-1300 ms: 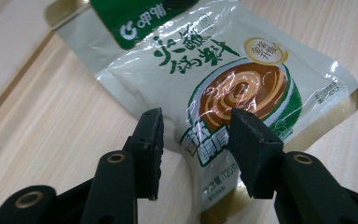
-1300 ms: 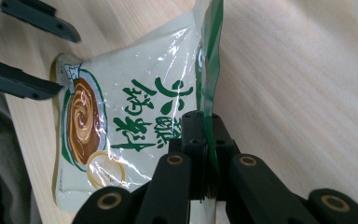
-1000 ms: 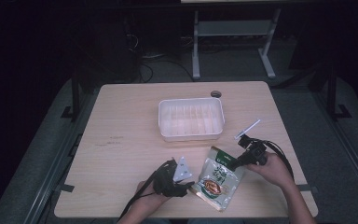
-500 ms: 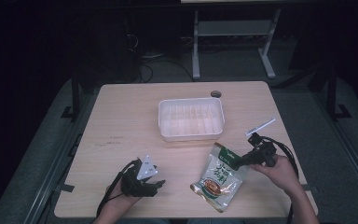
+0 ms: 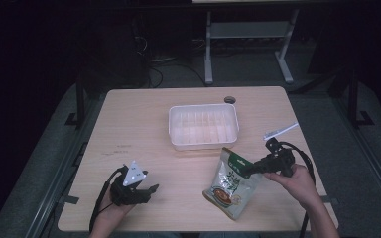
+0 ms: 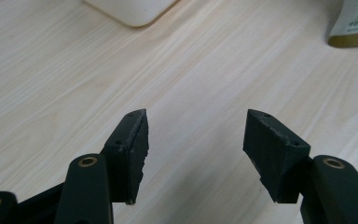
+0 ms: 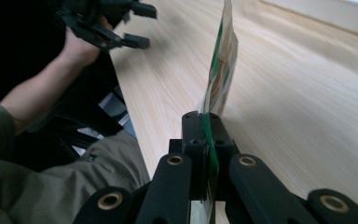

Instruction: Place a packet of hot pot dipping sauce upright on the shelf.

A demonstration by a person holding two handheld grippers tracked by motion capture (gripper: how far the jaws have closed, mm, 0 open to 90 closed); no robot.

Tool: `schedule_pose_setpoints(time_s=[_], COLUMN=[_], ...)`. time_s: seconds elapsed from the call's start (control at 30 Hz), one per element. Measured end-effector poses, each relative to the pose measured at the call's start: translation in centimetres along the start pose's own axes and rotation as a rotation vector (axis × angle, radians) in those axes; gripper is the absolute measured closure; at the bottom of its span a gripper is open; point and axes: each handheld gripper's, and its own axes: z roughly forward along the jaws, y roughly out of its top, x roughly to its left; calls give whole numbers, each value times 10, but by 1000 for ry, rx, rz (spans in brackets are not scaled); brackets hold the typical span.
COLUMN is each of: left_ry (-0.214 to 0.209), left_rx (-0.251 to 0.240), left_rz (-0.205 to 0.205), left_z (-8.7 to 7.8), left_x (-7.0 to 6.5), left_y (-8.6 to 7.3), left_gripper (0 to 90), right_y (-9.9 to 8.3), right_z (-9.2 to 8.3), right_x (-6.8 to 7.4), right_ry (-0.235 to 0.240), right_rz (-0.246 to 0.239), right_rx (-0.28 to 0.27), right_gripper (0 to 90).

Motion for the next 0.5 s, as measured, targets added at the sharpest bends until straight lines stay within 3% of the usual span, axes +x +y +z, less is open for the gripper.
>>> schedule_pose_setpoints(time_s=[0.2, 0.37, 0.5], left_ry=[21, 35, 45], left_rx=[-24, -32, -34], left_rz=[-30, -30, -46], left_z=[-3, -4, -4], left_x=[6, 8, 12], left_y=[-3, -4, -5], left_gripper=[397, 396, 395], right_y=[8, 17, 19], right_z=[-3, -9, -16], right_x=[17, 30, 32], right_ry=[-42, -137, -167], right_rz=[-26, -14, 2], right_rx=[-45, -82, -112], right_gripper=[896, 898, 898])
